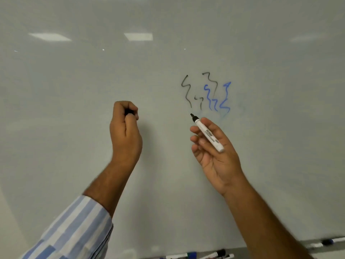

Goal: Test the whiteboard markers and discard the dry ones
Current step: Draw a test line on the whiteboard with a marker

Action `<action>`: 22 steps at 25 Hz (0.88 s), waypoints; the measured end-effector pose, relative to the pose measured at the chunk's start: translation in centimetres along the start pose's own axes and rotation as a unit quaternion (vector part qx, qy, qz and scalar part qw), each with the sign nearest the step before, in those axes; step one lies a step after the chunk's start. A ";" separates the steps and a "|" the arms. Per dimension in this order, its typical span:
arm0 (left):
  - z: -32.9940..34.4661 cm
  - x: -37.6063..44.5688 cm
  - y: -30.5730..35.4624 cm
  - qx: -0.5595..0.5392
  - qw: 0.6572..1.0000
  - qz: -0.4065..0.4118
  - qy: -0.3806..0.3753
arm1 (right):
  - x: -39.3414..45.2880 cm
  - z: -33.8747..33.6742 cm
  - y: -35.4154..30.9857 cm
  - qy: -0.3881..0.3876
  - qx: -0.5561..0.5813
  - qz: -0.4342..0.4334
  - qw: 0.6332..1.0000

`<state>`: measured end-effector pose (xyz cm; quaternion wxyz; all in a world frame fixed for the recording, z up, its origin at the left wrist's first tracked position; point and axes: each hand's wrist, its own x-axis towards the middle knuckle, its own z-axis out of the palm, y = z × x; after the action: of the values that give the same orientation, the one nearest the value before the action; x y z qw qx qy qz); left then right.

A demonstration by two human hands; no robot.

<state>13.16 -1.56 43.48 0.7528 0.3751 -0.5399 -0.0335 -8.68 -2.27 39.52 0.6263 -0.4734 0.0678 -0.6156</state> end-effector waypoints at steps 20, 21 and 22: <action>1.8 11.9 -4.8 0.414 0.851 0.321 -0.030 | 10.7 3.5 0.9 0.037 -0.616 -0.382 0.688; 1.9 12.0 -4.8 0.419 0.847 0.325 -0.027 | 10.8 3.6 0.8 0.036 -0.616 -0.383 0.687; 1.9 12.0 -4.8 0.426 0.843 0.329 -0.025 | 10.5 3.7 0.6 0.038 -0.621 -0.381 0.684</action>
<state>18.21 -11.50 50.31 0.4723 0.4579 -0.6113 0.4400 -3.33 -9.33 46.34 -0.1026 -0.7152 0.2716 -0.6358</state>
